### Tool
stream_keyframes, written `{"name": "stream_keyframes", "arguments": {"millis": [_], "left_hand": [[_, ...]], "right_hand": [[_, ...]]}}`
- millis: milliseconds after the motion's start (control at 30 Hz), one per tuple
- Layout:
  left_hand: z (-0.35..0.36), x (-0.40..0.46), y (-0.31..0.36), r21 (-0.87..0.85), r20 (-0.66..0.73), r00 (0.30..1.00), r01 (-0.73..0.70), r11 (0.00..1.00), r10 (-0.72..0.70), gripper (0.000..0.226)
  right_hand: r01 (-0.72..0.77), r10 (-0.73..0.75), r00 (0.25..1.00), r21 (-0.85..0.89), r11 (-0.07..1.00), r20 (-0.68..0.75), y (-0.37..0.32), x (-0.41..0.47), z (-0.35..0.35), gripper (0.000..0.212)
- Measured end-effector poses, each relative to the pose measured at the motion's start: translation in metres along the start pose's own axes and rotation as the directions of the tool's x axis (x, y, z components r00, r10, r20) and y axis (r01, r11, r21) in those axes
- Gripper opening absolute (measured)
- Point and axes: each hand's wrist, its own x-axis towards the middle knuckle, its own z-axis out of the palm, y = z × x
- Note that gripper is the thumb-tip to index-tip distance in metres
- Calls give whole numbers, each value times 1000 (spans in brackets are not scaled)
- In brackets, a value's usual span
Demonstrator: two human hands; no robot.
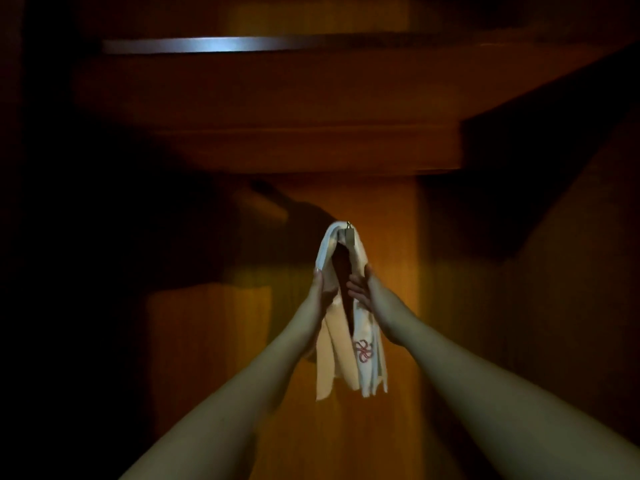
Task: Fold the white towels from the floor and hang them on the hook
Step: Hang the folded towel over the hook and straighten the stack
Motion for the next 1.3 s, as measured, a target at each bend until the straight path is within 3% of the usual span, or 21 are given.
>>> {"name": "stream_keyframes", "arguments": {"millis": [67,200,433,500,633,833,1067,1300], "left_hand": [[2,-21,3,42,10,999,32,999,-32,95],[-5,-70,3,97,52,993,97,990,-103,93],[-20,-176,-10,121,143,971,174,977,-190,52],[-21,-204,-24,281,166,956,189,941,-242,61],[-17,-257,-59,608,171,925,172,775,-340,72],[17,-330,-122,785,340,858,-34,619,-384,75],[114,-399,-193,786,506,692,-124,605,-516,76],[260,-469,-240,775,594,523,-168,609,-611,72]], "right_hand": [[-6,6,998,2,1000,-62,4,-21,1,56],[-49,40,987,-58,997,-159,7,-68,4,57],[-264,199,949,-269,926,-244,21,-188,24,78],[-286,214,954,-426,858,-210,32,-232,31,81],[-333,326,934,-690,643,-146,67,-321,28,72],[-389,489,858,-817,425,-153,125,-456,1,76],[-538,615,748,-770,344,-248,184,-604,-37,75],[-688,713,615,-670,277,-337,228,-752,-104,71]]}}
